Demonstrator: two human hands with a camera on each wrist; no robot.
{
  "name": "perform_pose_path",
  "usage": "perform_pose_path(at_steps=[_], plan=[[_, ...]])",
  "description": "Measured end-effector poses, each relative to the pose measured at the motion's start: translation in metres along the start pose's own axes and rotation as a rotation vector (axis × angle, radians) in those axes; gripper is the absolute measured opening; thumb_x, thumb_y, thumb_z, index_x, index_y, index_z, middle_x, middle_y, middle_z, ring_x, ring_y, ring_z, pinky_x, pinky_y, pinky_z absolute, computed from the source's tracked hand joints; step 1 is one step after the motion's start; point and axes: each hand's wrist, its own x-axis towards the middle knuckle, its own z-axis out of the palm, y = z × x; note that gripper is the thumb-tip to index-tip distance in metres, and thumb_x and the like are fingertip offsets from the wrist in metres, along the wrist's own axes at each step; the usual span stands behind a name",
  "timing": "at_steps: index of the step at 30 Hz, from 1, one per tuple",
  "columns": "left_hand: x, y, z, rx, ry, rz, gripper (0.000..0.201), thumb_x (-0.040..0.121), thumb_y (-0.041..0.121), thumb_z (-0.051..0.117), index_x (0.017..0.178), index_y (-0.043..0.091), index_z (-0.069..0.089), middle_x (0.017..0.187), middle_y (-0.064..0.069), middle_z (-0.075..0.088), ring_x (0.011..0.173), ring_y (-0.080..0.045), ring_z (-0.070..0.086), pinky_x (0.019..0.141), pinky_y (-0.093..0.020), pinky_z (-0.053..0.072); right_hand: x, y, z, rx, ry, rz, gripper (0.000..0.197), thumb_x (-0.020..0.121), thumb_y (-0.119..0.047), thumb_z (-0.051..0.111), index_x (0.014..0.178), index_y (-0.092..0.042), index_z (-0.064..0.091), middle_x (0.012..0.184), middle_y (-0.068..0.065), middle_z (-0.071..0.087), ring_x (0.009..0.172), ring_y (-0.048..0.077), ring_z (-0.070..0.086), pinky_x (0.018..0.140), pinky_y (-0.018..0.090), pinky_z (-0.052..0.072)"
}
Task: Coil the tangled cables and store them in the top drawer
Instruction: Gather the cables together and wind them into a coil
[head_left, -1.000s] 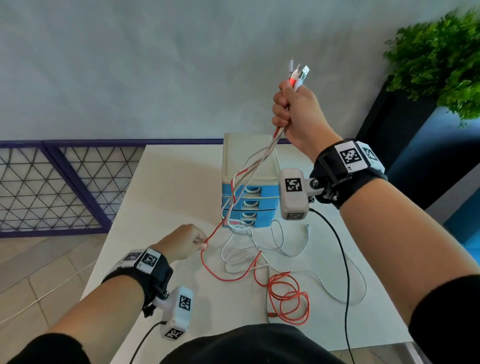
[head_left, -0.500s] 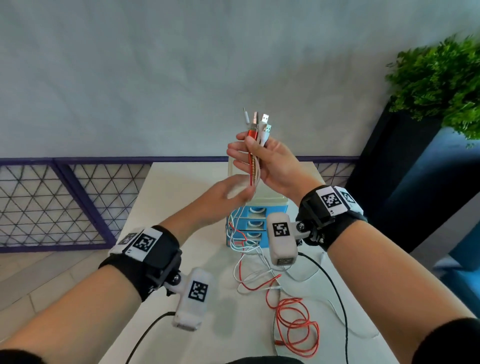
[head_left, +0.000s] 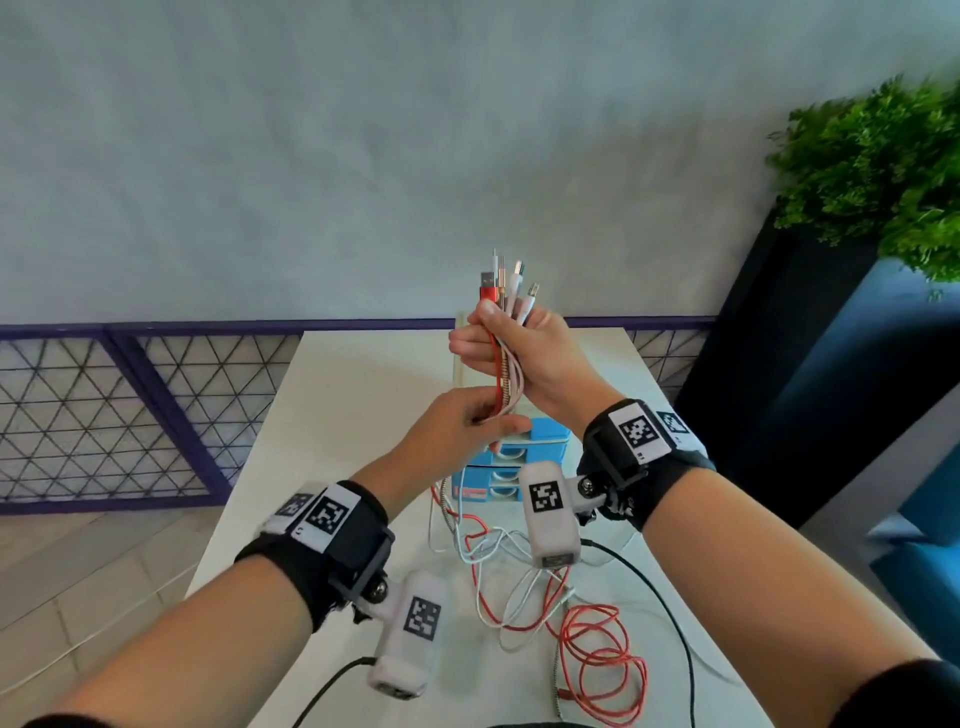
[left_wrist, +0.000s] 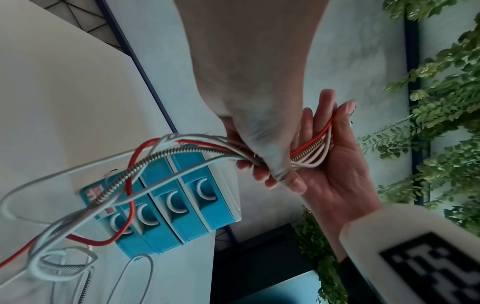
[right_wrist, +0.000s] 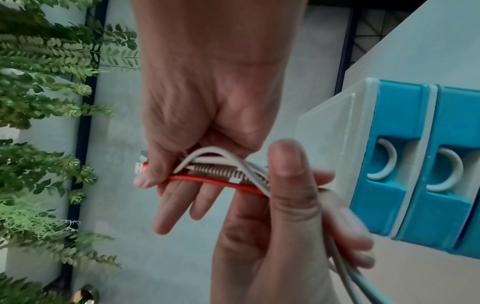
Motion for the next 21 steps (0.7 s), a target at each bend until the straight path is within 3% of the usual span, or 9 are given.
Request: perform_pose_path(at_steps=[3,6,11,15,18,21], plan=[[-0.001,-0.003,0.000,0.077,-0.064,-0.038,0.038,0.087,0.042,0.060,0.069,0.010,0.054,0.055,0.004,0.056,0.048,-0.009,0.047,0.059,-0.027,0.041,-0.001,0.002,0.001,-0.057,0.033,-0.032,0.019,0.099,-0.023,0.050,0.089,-0.008,0.057,0.061,0.002,0.067,0.047,0.012,0.063,0.053,0.027,0.056],[-0.002,-0.006,-0.001,0.148,-0.139,-0.047,0.033,0.092,0.038,0.054,0.067,0.018,0.044,0.058,0.004,0.050,0.045,-0.002,0.046,0.054,-0.017,0.039,0.000,0.002,-0.001,-0.085,0.069,-0.050,0.024,0.101,-0.032,0.044,0.086,-0.015,0.050,0.052,-0.005,0.043,0.035,0.007,0.033,0.038,0.021,0.032],[-0.007,-0.021,0.001,-0.107,-0.218,-0.124,0.015,0.092,0.020,0.057,0.078,0.015,0.057,0.058,0.004,0.059,0.052,-0.006,0.058,0.060,-0.022,0.052,0.004,-0.002,-0.001,-0.016,0.148,0.018,0.031,0.101,-0.036,0.042,0.075,-0.020,0.043,0.054,-0.007,0.028,0.039,0.005,0.020,0.034,0.018,0.016],[-0.009,-0.032,0.001,-0.203,-0.193,-0.223,0.022,0.090,0.017,0.061,0.068,0.015,0.064,0.053,0.000,0.063,0.056,-0.019,0.065,0.063,-0.028,0.055,0.007,-0.006,-0.004,0.002,0.190,0.020,0.032,0.102,-0.035,0.041,0.073,-0.021,0.041,0.053,-0.008,0.026,0.039,0.004,0.019,0.033,0.018,0.015],[-0.005,-0.022,0.006,-0.225,-0.157,-0.225,0.018,0.091,0.010,0.057,0.073,0.008,0.060,0.043,0.006,0.054,0.041,-0.005,0.054,0.051,-0.017,0.050,0.012,-0.012,-0.002,-0.007,0.217,-0.004,0.030,0.102,-0.035,0.041,0.075,-0.020,0.041,0.052,-0.009,0.027,0.039,0.005,0.019,0.033,0.018,0.017],[-0.001,-0.016,0.011,-0.250,-0.117,-0.272,0.035,0.094,0.019,0.055,0.059,0.019,0.049,0.042,0.006,0.038,0.035,-0.007,0.034,0.041,-0.017,0.034,0.017,-0.022,-0.003,-0.009,0.230,-0.025,0.029,0.102,-0.035,0.040,0.077,-0.020,0.042,0.052,-0.009,0.028,0.039,0.005,0.020,0.034,0.019,0.018]])
